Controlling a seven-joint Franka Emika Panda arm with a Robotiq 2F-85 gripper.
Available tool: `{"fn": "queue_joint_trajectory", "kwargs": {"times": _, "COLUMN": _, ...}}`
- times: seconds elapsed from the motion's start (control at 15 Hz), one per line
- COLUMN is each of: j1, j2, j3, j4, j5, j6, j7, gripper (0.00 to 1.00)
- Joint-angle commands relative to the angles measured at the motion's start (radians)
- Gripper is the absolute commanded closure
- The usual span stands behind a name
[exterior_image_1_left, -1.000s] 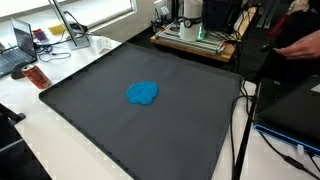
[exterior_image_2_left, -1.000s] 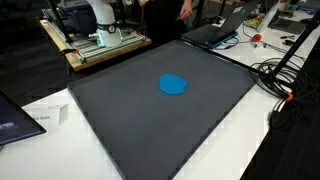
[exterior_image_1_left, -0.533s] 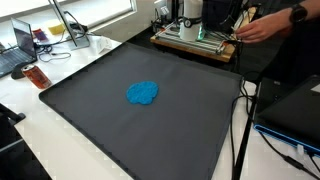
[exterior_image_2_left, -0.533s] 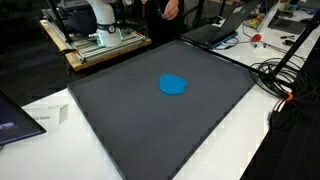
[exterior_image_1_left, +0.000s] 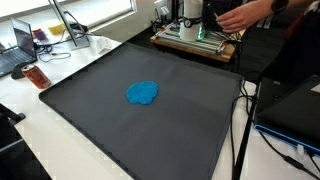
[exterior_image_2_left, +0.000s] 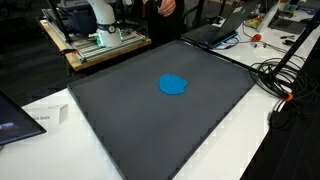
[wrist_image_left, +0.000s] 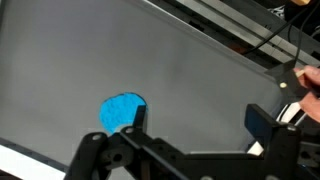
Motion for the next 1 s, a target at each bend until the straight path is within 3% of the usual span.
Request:
{"fn": "queue_joint_trajectory", "kwargs": {"times": 0.0, "j1": 0.063, "j2": -0.033, "j3": -0.013, "j4": -0.001, "j5": 0.033, "j6": 0.058, "j7": -0.110, "gripper": 0.00}}
{"fn": "queue_joint_trajectory", "kwargs": {"times": 0.33, "j1": 0.133, "j2": -0.039, "j3": -0.031, "j4": -0.001, "j5": 0.061, "j6": 0.123, "j7": -0.240, "gripper": 0.00}}
{"fn": "queue_joint_trajectory", "kwargs": {"times": 0.67, "j1": 0.160, "j2": -0.057, "j3": -0.068, "j4": -0.009, "j5": 0.083, "j6": 0.128, "j7": -0.353, "gripper": 0.00}}
{"fn": "queue_joint_trajectory", "kwargs": {"times": 0.8, "j1": 0.162, "j2": -0.059, "j3": -0.081, "j4": -0.009, "j5": 0.090, "j6": 0.125, "j7": -0.385, "gripper": 0.10}}
{"fn": "queue_joint_trajectory", "kwargs": {"times": 0.87, "j1": 0.162, "j2": -0.060, "j3": -0.085, "j4": -0.009, "j5": 0.092, "j6": 0.124, "j7": -0.398, "gripper": 0.25}}
{"fn": "queue_joint_trajectory", "kwargs": {"times": 0.93, "j1": 0.161, "j2": -0.059, "j3": -0.088, "j4": -0.008, "j5": 0.096, "j6": 0.121, "j7": -0.409, "gripper": 0.31}}
